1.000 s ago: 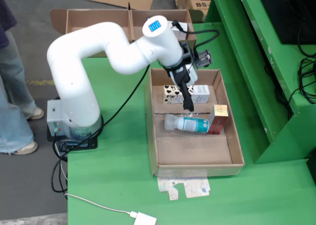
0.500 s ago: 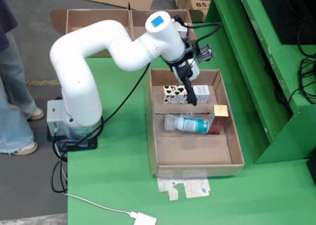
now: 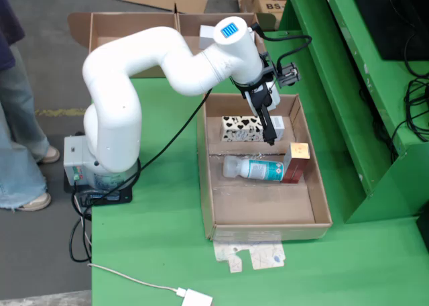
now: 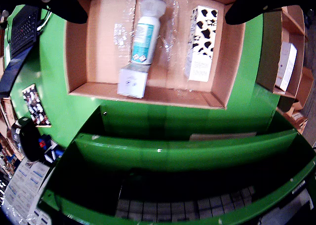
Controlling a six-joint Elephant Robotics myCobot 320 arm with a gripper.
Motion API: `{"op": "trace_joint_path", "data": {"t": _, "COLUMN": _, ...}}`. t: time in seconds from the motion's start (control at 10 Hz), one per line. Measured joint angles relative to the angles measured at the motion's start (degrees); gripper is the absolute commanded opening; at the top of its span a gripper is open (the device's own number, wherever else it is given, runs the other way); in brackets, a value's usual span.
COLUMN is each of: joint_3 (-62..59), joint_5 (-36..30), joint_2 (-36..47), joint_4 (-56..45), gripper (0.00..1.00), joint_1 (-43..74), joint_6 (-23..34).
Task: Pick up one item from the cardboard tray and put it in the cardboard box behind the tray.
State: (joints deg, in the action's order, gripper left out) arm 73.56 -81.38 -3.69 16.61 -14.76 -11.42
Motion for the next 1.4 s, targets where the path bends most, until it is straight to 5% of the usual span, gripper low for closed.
{"op": "trace_joint_path", "data": {"t": 0.8, "joint_3": -21.4, "joint_5": -5.1, "joint_2": -22.9, "joint_4": 2.1, "gripper": 1.00, "joint_1": 5.8, "joint_6": 2.9}}
{"op": "trace_joint_path", "data": {"t": 1.4, "joint_3": -12.7, "joint_5": -5.0, "joint_2": -27.3, "joint_4": 8.1, "gripper": 1.00, "joint_1": 6.3, "joint_6": 2.8}}
